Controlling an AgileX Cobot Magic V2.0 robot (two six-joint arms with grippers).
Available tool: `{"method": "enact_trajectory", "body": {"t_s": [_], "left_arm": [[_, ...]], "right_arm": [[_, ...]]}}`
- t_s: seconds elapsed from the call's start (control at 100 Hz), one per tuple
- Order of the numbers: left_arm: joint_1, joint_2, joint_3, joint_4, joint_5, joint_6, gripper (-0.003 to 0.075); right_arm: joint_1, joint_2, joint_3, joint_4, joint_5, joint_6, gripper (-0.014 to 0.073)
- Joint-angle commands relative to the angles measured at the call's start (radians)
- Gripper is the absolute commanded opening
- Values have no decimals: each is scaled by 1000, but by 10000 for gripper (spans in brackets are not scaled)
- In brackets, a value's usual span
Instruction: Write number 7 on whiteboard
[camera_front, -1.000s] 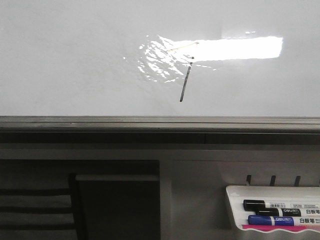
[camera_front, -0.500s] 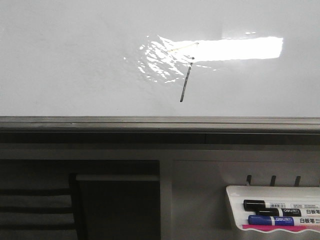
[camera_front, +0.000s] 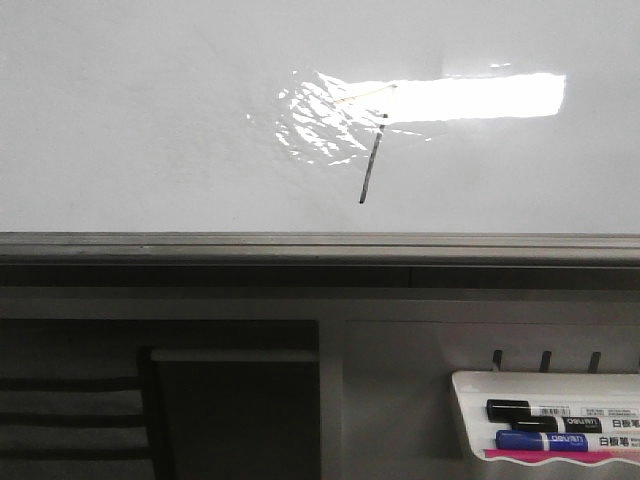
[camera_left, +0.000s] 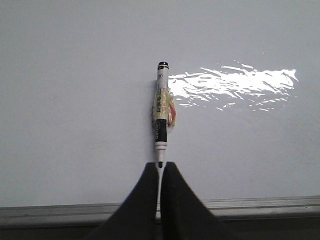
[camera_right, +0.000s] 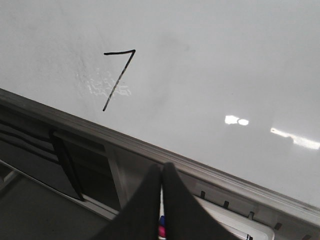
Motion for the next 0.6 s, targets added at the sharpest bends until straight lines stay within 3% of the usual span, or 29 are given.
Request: {"method": "enact_trajectory", "body": {"t_s": [0.0, 0.59], "left_arm": [[3, -30, 33, 0, -66, -12, -20], [3, -30, 33, 0, -66, -12, -20]], "right_arm": [[-7, 5, -26, -22, -73, 4, -71], [-21, -18, -1, -22, -90, 4, -71]]}}
